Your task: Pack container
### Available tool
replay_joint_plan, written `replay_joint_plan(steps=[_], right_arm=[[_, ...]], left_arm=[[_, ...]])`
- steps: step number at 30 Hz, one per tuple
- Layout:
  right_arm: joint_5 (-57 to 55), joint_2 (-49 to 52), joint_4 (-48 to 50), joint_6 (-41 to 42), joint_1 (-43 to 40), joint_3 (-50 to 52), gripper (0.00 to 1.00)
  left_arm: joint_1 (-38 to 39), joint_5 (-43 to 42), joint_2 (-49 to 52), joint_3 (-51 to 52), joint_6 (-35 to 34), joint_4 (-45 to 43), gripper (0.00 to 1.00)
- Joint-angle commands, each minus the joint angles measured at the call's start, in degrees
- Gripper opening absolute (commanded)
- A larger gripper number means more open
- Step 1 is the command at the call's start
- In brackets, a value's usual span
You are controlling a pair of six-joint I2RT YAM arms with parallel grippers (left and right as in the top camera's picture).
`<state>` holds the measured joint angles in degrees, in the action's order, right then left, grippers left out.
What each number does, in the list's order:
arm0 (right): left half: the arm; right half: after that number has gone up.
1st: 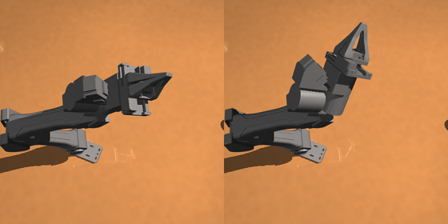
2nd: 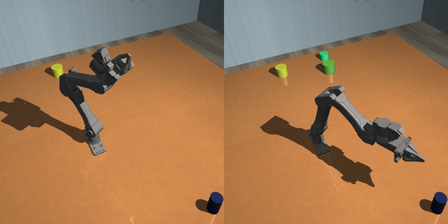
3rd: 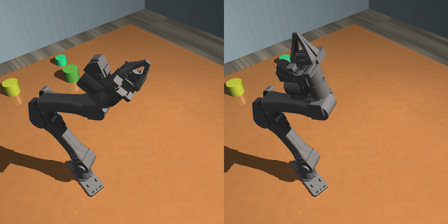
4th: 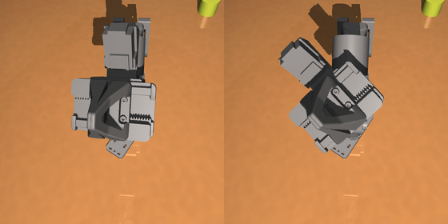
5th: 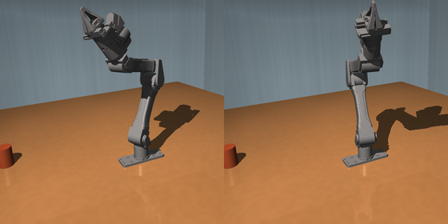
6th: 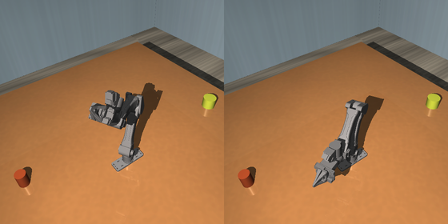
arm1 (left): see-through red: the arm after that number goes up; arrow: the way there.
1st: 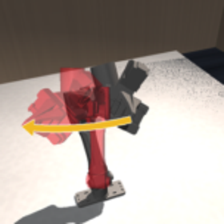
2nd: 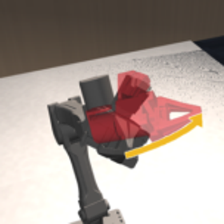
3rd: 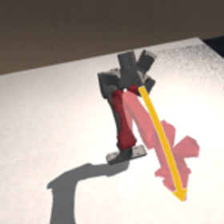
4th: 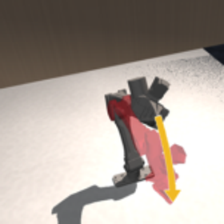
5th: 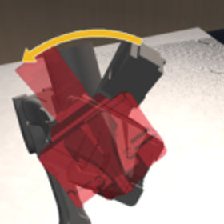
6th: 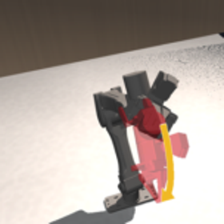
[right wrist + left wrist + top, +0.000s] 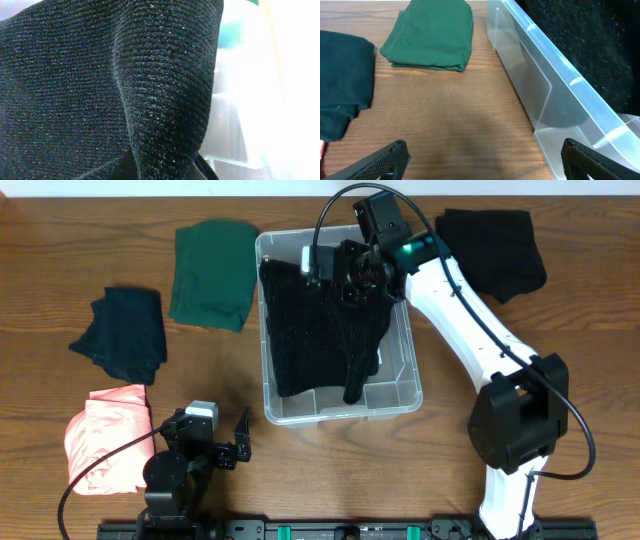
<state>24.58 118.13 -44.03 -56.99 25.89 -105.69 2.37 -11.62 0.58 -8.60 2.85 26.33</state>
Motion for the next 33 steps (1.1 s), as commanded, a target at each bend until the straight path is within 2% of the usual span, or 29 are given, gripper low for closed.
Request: replay_joint_plan(steps=[1, 2, 3, 4, 5, 9, 13, 18, 23, 24, 25, 26, 31, 33], right_arm=[[0.6, 1.8, 1.4, -0.1, 0.3, -1.1, 0.01], [0.2, 2.2, 1.8, 0.0, 0.3, -1.1, 0.01], [-0.7, 2.9, 2.3, 0.0, 0.3, -1.1, 0.10], [-1.6, 3.4, 2.8, 0.4, 0.3, -1.1, 0.35], [-2.8, 3.8, 3.6, 1.5, 0.3, -1.1, 0.97], [-6.8, 3.3, 8.8, 7.8, 0.2, -1.1, 0.99], [-9.4, 0.8, 13.8, 14.3, 0.0, -1.1, 0.99], [-9.4, -4.1, 14.7, 22.2, -0.8, -1.1, 0.99], [-8.8, -8.0, 12.5, 40.0, -1.6, -1.1, 0.97], [-8.7, -8.0, 12.0, 40.7, -1.6, -1.1, 0.82], [-8.7, -8.0, 11.2, 41.7, -1.7, -1.1, 0.59], [-8.7, -7.8, 10.0, 43.4, -1.7, -1.1, 0.45], [-8.8, -2.4, 7.7, 53.9, -1.3, -1.0, 0.06], [-8.7, 0.6, 8.4, 55.3, -1.2, -1.0, 0.02]], left_arm=[[0.1, 0.3, -0.3, 1.1, 0.3, -0.1, 0.98], [0.1, 0.3, -0.3, 1.1, 0.3, -0.1, 0.98], [0.1, 0.3, -0.3, 1.1, 0.3, -0.1, 0.98], [0.1, 0.3, -0.3, 1.1, 0.3, -0.1, 0.98], [0.1, 0.3, -0.3, 1.1, 0.3, -0.1, 0.98], [0.1, 0.3, -0.3, 1.1, 0.3, -0.1, 0.98], [0.1, 0.3, -0.3, 1.1, 0.3, -0.1, 0.98], [0.1, 0.3, -0.3, 1.1, 0.3, -0.1, 0.98], [0.1, 0.3, -0.3, 1.1, 0.3, -0.1, 0.98], [0.1, 0.3, -0.3, 1.1, 0.3, -0.1, 0.98], [0.1, 0.3, -0.3, 1.1, 0.3, -0.1, 0.98], [0.1, 0.3, -0.3, 1.1, 0.3, -0.1, 0.98], [0.1, 0.3, -0.3, 1.1, 0.3, -0.1, 0.98], [0.1, 0.3, -0.3, 1.1, 0.3, -0.1, 0.98]])
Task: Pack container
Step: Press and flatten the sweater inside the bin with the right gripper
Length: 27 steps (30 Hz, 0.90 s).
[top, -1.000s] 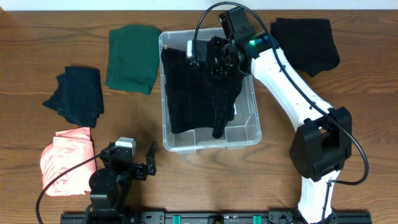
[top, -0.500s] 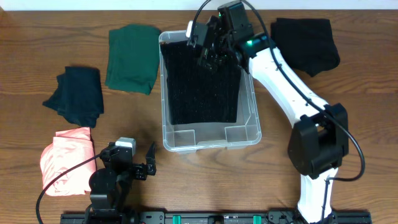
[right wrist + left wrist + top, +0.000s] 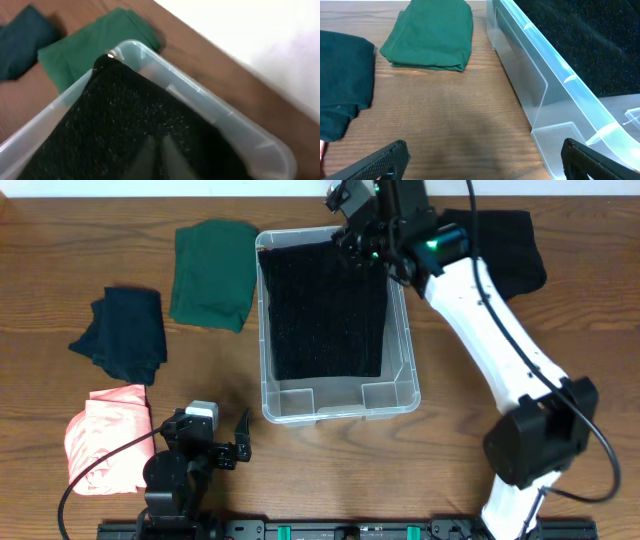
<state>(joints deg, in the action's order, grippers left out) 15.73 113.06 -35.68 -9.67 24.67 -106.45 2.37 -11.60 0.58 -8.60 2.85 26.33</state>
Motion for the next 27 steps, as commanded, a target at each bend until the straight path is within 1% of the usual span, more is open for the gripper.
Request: replay_joint_plan(steps=[1, 7, 14, 16, 20, 27], right_arm=[[0.1, 7.1, 0.4, 8.9, 0.1, -0.2, 0.01], [0.2, 16.0, 2.9, 13.8, 0.7, -0.2, 0.01], [1.4, 24.0, 1.9, 16.7, 1.6, -0.2, 0.01], [3.5, 24.0, 1.9, 16.7, 1.6, -0.3, 0.01], [5.2, 20.7, 2.7, 16.7, 1.6, -0.4, 0.01], [6.8, 9.3, -1.5, 16.3, 1.6, -0.4, 0.01]], left_arm=[[0.1, 0.2, -0.3, 1.1, 0.3, -0.1, 0.98], [0.1, 0.2, -0.3, 1.1, 0.3, -0.1, 0.98], [0.1, 0.2, -0.3, 1.1, 0.3, -0.1, 0.98], [0.1, 0.2, -0.3, 1.1, 0.3, -0.1, 0.98], [0.1, 0.2, -0.3, 1.1, 0.3, -0.1, 0.98], [0.1, 0.2, -0.3, 1.1, 0.3, -0.1, 0.98]])
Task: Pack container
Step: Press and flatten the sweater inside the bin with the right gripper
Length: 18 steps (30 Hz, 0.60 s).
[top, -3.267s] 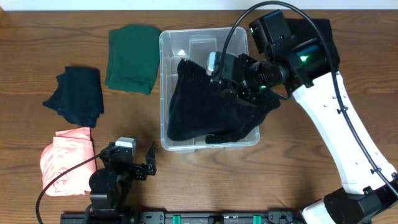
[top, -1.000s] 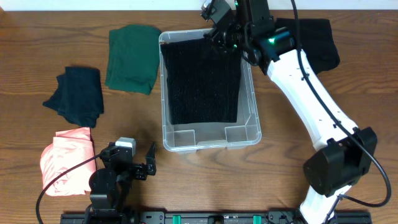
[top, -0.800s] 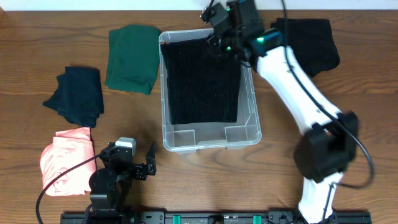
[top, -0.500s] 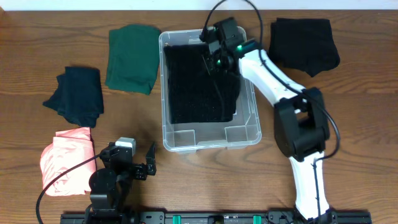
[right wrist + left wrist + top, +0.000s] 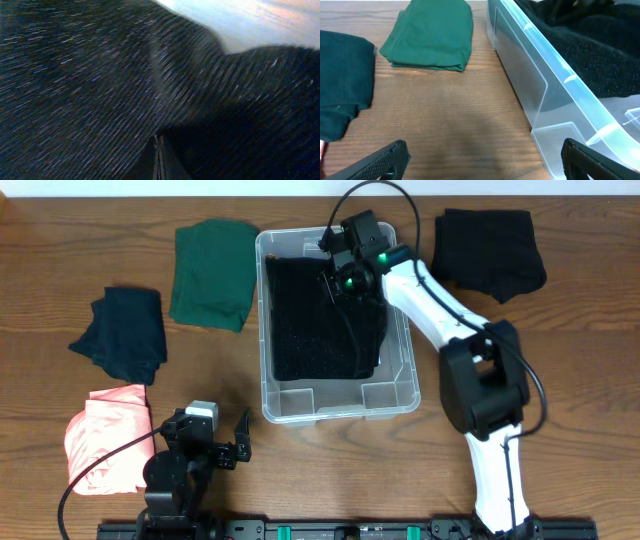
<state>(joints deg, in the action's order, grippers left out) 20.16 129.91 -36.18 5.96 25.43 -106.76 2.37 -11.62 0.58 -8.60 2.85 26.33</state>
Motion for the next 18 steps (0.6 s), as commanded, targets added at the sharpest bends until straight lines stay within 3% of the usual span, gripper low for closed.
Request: replay_joint_plan(steps=[1, 7, 12, 18], right_arm=[[2.3, -9.7, -2.3, 0.6, 0.9, -0.1, 0.01], [-1.8, -17.8, -13.9, -1.2, 0.8, -0.1, 0.01], [-3.3, -18.0, -25.5, -5.5, 0.9, 0.5, 0.01], [-4.0, -14.8, -27.8, -9.9, 1.0, 5.9, 0.01]], left_arm=[[0.1, 0.3, -0.3, 1.1, 0.3, -0.1, 0.98], [0.1, 0.3, -0.3, 1.1, 0.3, -0.1, 0.98], [0.1, 0.3, -0.3, 1.1, 0.3, -0.1, 0.98], [0.1, 0.3, -0.3, 1.1, 0.3, -0.1, 0.98]])
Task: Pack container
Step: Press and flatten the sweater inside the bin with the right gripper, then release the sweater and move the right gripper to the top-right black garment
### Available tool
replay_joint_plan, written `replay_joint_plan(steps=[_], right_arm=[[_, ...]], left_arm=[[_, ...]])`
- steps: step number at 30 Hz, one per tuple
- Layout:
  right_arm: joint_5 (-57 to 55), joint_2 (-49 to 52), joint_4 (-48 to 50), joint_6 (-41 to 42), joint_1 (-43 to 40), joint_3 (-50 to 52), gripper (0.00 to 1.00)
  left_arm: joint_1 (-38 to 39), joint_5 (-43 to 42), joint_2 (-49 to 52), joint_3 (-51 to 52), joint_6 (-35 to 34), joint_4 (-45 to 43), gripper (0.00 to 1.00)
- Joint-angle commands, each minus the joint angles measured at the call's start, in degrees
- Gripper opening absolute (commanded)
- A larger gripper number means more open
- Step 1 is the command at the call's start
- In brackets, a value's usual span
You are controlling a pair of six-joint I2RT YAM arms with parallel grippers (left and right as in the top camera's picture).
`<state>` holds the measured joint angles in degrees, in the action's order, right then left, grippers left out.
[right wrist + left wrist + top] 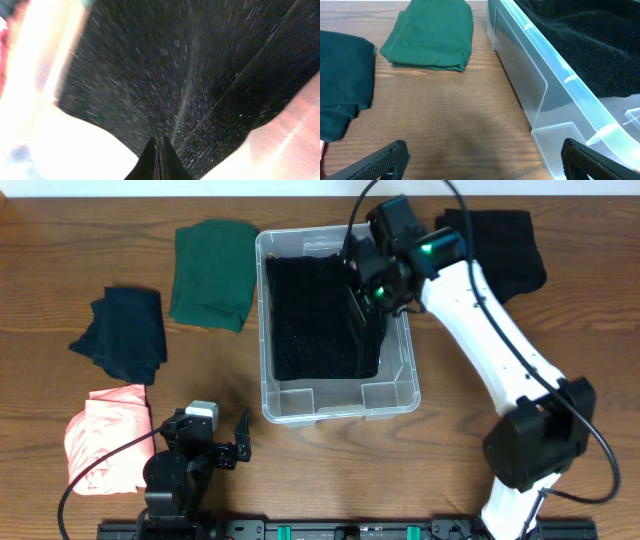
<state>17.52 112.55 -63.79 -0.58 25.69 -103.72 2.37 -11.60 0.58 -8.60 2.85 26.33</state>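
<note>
A clear plastic container [266, 330] stands mid-table with a black knit garment [315, 320] spread inside it. My right gripper [368, 280] hovers over the container's right side, above the garment [165, 65]; in the right wrist view its fingers [159, 159] are pressed together with nothing seen between them. My left gripper [482, 165] rests open near the table's front left edge, its fingertips [387, 159] wide apart over bare wood, beside the container wall [545, 95].
Folded cloths lie around the container: a green one [212, 273] to its left, a dark teal one [125, 332] further left, a pink one [105, 435] at front left, a black one [492, 245] at back right.
My right gripper was low against the knit near the container's far middle; now it is higher and over the right side. The garment lies about the same. The left arm is still.
First the knit garment was bunched in the container, one end trailing toward the near wall, my right gripper close against it. Then it lay flat with the gripper above the far rim. Then shut fingers were down on the knit; now they hang above it.
</note>
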Motion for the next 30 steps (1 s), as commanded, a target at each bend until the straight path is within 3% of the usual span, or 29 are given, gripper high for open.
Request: replay_joint_plan(steps=[1, 13, 27, 30], right_arm=[[-2.3, 3.2, 0.2, -3.3, 0.7, 4.4, 0.01], [-8.3, 6.9, 3.6, -3.3, 0.7, 9.0, 0.01], [-8.6, -7.4, 3.5, -3.1, 0.1, -3.6, 0.01], [-13.7, -10.6, 4.3, 2.4, -2.5, -3.6, 0.02]], left_arm=[[0.1, 0.2, -0.3, 1.1, 0.3, -0.1, 0.98], [0.1, 0.2, -0.3, 1.1, 0.3, -0.1, 0.98], [0.1, 0.2, -0.3, 1.1, 0.3, -0.1, 0.98], [0.1, 0.2, -0.3, 1.1, 0.3, -0.1, 0.98]])
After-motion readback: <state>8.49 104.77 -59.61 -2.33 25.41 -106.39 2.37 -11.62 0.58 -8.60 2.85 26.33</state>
